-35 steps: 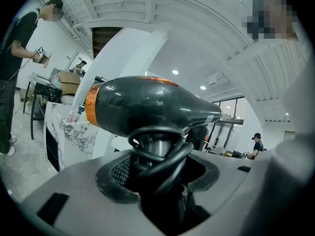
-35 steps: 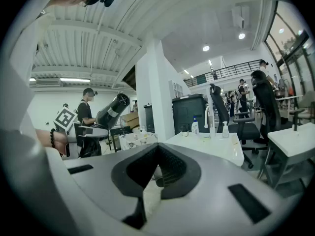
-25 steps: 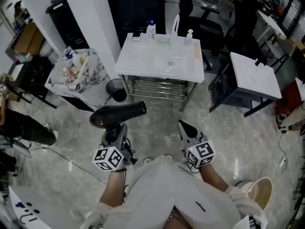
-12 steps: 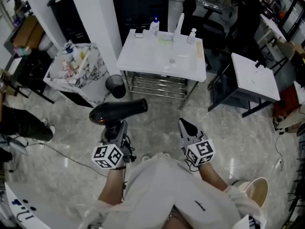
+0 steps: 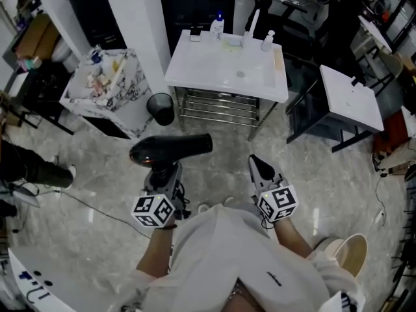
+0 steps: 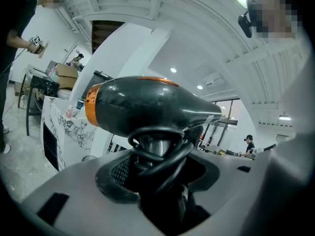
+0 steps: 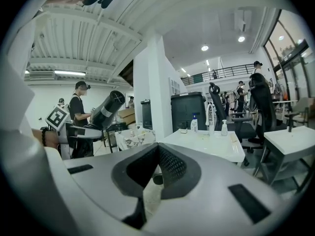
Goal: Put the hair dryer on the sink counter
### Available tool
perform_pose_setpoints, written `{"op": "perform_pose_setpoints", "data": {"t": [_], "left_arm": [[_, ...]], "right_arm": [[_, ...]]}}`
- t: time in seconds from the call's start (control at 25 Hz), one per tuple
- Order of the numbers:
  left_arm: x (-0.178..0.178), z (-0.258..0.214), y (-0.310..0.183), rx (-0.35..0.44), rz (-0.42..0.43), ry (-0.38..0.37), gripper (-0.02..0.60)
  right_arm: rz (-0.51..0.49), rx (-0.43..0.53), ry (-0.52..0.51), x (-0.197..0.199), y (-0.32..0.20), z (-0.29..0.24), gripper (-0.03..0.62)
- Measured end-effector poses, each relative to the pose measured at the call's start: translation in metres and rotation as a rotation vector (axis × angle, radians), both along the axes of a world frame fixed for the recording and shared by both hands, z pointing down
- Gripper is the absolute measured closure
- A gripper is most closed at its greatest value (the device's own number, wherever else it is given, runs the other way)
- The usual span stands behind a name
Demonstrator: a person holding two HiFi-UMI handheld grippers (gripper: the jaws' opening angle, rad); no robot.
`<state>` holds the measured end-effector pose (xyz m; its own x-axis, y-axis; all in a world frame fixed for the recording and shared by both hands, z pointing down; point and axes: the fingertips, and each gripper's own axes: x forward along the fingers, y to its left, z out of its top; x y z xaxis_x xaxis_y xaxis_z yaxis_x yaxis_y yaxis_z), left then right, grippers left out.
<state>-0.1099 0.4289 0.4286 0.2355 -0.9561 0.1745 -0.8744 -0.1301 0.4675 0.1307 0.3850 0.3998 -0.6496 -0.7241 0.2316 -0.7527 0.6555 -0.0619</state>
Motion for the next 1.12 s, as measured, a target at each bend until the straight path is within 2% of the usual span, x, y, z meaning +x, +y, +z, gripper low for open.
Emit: {"op": "perform_pose_setpoints", "data": {"t": [0.36, 0.68, 0.84, 1.12], "left_arm": [[-0.006, 0.004, 0.005, -0.006, -0.009, 0.032, 0.328], [-0.019, 0.007, -0.012, -0.001, -0.035, 0.023, 0.328], [-0.022, 0.006, -0.032, 0.000, -0.030, -0.015, 0.328], [-0.016, 0.009, -0.091, -0.017, -0.012, -0.028, 0.328]], "right_arm": [[-0.012, 0.002, 0.030, -0.010, -0.001, -0.002, 0.577], [-0.068, 0.002, 0.023, -0.032, -0.024, 0.006, 0.577], [-0.083, 0.007, 0.012, -0.042, -0.045, 0.007, 0.577], [-0.104, -0.011, 0.018, -0.047, -0.095, 0.018, 0.577]]}}
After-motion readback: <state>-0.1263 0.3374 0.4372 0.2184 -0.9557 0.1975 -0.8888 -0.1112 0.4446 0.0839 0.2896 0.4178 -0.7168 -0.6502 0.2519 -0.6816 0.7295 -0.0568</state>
